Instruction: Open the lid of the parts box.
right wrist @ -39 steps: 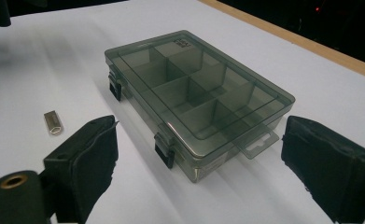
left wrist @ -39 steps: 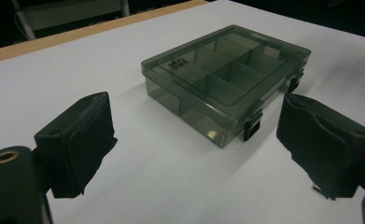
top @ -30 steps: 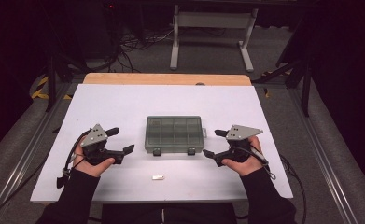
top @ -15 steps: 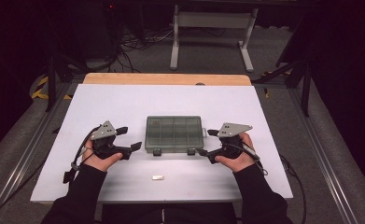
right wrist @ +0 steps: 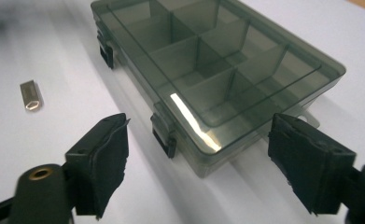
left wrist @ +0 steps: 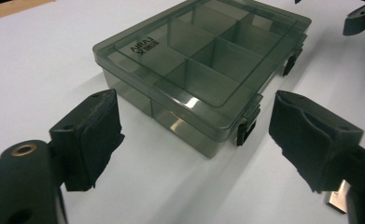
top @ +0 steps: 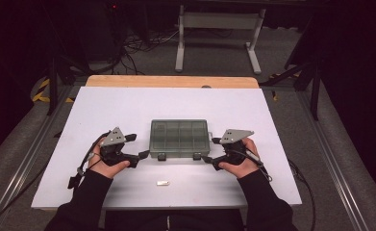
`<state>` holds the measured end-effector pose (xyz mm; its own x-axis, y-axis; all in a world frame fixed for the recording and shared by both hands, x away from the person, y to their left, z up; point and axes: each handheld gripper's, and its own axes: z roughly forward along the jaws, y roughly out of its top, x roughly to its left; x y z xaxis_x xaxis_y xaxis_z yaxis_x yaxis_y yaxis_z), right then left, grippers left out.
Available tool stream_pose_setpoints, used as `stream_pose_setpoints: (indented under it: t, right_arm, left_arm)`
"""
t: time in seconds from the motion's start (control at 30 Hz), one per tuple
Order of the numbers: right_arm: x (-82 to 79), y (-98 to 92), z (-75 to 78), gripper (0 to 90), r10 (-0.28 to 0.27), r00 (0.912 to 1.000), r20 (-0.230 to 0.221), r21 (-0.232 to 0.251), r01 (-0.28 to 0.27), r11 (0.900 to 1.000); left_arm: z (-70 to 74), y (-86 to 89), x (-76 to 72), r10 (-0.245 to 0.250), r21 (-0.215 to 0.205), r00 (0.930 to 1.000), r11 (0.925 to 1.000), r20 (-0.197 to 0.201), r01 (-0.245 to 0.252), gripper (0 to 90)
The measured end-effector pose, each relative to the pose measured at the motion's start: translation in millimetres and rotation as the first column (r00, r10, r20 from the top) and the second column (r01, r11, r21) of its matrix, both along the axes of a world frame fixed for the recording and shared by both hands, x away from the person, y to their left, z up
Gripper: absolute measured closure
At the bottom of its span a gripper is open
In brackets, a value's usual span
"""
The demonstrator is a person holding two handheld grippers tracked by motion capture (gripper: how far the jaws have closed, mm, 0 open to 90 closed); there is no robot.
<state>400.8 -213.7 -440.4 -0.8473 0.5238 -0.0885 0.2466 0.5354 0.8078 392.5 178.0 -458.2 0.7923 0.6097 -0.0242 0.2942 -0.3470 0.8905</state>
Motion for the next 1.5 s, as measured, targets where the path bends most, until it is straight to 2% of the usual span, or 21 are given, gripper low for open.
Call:
stream_pose_setpoints:
  t: [0.37,0.57,0.83,0.93,0.97,1.5]
  right_arm:
    - [2.2,-3.8,-5.9,31.7,-0.003,0.9998,-0.022,-0.016,0.003,1.000]
    - [4.4,-6.7,-10.3,36.7,-0.004,0.9993,-0.038,-0.008,0.004,1.000]
    - [7.0,-9.3,-15.0,44.1,-0.004,0.9983,-0.058,-0.010,0.004,1.000]
    - [7.7,-9.9,-16.2,46.9,-0.006,0.9983,-0.058,-0.014,0.005,1.000]
    - [8.0,-10.2,-16.6,48.7,-0.005,0.9983,-0.058,-0.014,0.004,1.000]
    - [8.6,-10.6,-18.9,61.2,-0.002,0.9987,-0.050,-0.032,0.001,1.000]
  left_arm:
    - [-5.1,-0.7,1.5,-0.020,0.027,0.9992,0.9994,-0.034,0.021,25.5]
    - [-8.8,-3.8,2.5,-0.045,0.028,0.9977,0.9985,-0.050,0.046,32.0]
    - [-14.8,-2.6,4.1,-0.045,0.021,0.9974,0.9987,-0.057,0.046,40.9]
    - [-16.7,-3.4,4.5,-0.055,0.021,0.9963,0.9982,-0.067,0.056,43.7]
    - [-17.7,-4.7,4.7,-0.064,0.033,0.9959,0.9973,-0.064,0.066,44.9]
    - [-19.5,-8.6,3.5,-0.081,0.050,0.9940,0.9951,-0.074,0.085,56.4]
